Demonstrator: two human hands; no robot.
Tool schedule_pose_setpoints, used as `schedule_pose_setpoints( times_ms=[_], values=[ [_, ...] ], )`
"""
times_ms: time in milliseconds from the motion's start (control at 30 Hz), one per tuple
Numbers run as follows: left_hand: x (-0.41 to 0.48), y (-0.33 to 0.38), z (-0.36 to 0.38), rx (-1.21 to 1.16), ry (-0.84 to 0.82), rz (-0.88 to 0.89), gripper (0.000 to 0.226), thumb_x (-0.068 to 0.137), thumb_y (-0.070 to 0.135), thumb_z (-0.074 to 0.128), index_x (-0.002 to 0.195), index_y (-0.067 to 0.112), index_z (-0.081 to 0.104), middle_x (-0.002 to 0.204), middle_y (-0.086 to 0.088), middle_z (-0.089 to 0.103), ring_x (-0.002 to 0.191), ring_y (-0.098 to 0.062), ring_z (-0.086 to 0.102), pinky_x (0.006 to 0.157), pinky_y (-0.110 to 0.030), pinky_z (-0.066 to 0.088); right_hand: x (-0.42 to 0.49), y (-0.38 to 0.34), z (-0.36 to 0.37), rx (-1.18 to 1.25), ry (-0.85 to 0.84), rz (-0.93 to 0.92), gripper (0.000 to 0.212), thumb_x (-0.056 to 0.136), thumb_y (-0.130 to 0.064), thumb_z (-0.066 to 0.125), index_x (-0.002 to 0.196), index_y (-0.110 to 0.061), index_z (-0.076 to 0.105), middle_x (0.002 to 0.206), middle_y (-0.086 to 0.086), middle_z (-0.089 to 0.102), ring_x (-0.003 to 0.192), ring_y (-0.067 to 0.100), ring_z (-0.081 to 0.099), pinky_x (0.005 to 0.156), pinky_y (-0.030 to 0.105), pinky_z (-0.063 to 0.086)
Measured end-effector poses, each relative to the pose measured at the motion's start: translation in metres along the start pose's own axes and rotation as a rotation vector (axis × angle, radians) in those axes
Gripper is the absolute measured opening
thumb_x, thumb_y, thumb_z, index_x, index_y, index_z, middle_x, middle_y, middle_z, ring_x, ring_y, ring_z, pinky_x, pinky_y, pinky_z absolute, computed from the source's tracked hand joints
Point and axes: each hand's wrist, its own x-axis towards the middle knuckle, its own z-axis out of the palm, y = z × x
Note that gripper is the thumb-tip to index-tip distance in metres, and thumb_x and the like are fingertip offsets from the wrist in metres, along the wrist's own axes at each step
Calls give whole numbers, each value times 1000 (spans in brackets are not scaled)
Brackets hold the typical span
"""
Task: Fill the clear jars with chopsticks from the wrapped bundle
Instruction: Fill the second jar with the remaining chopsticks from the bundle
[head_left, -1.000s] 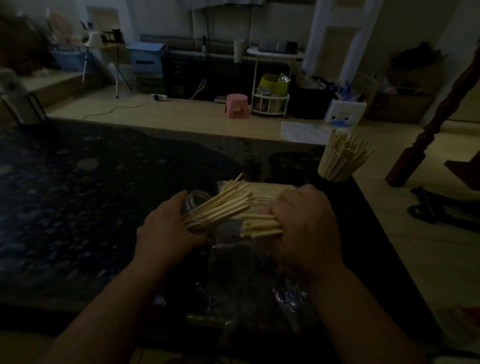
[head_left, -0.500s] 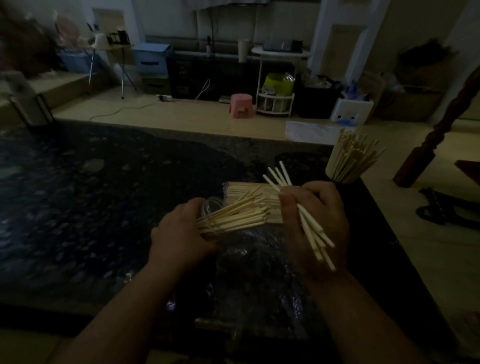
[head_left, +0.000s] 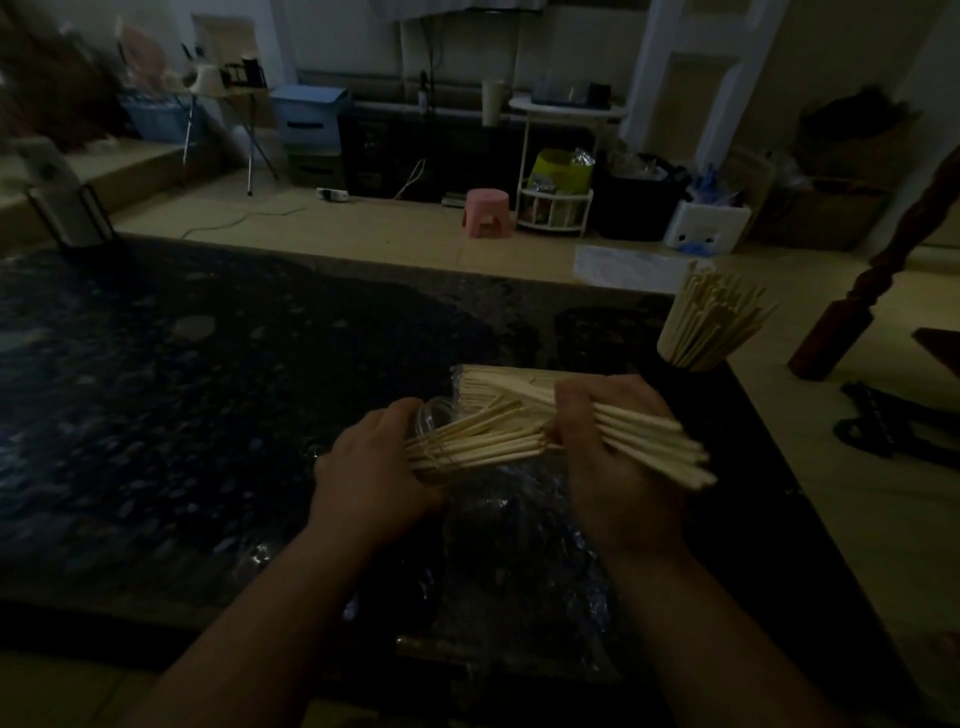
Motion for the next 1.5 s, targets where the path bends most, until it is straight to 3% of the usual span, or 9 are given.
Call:
schedule_pose_setpoints(
  times_ms=[133, 300, 467, 600, 700, 833, 967, 1067, 1500],
  values=[
    [0, -1, 0, -26, 11, 14, 82, 59, 55, 77, 131, 45, 39, 125, 11, 52, 113, -18, 53, 94, -45, 45, 0, 0, 7, 221, 9, 400, 21, 92, -36, 61, 73, -37, 70, 67, -7, 69, 61, 14, 67, 62, 35, 55],
    [1, 2, -1, -19, -4, 36, 85, 60, 63, 74, 134, 45, 38, 130, 11, 50, 116, -17, 51, 96, -47, 44, 4, 9, 4, 56, -24, 515, 31, 89, -30, 67, 59, -31, 60, 60, -16, 62, 64, -7, 60, 62, 11, 45],
    [0, 3, 1, -36, -14, 51, 83, 59, 56, 75, 132, 47, 37, 126, 13, 51, 114, -16, 51, 94, -44, 44, 5, 18, 11, 256, -46, 721, 17, 79, -26, 77, 88, -15, 68, 83, -3, 71, 76, 7, 68, 65, 19, 51],
    [2, 1, 3, -27, 5, 45, 83, 59, 54, 76, 132, 46, 37, 125, 14, 51, 114, -15, 52, 95, -46, 45, 8, 16, 12, 370, 137, 822, 13, 93, -18, 58, 81, -20, 56, 59, -1, 52, 48, 10, 47, 44, 21, 37],
    [2, 0, 4, -18, 11, 44, 84, 61, 55, 76, 134, 47, 36, 126, 14, 50, 115, -15, 51, 95, -46, 45, 6, 19, 12, 301, 117, 808, 18, 94, -18, 50, 77, -20, 58, 59, -1, 53, 53, 14, 49, 51, 30, 39],
    [1, 1, 3, -19, -7, 46, 82, 61, 58, 75, 133, 47, 37, 126, 13, 51, 114, -16, 51, 95, -47, 45, 3, 19, 13, 219, -33, 781, 3, 87, -23, 68, 87, -21, 66, 88, -1, 66, 83, 18, 64, 68, 34, 51],
    [1, 3, 1, -13, -7, 42, 86, 61, 57, 76, 137, 45, 35, 130, 12, 49, 118, -17, 49, 96, -44, 43, 4, 21, 13, 197, 89, 760, 5, 88, -25, 65, 83, -25, 63, 85, 1, 66, 79, 18, 63, 73, 41, 56],
    [0, 4, 1, 2, 3, 44, 86, 61, 58, 74, 136, 45, 35, 130, 13, 49, 119, -16, 49, 94, -44, 42, 3, 22, 13, 107, 2, 729, 13, 89, -21, 65, 79, -27, 68, 85, -3, 69, 84, 16, 66, 80, 44, 57],
    [0, 4, -2, -7, 2, 41, 82, 64, 58, 74, 135, 44, 37, 130, 12, 50, 118, -17, 50, 96, -43, 43, 3, 16, 5, 7, -13, 608, 9, 81, -22, 76, 80, -24, 67, 80, -7, 69, 79, 7, 66, 72, 31, 57]
  ],
)
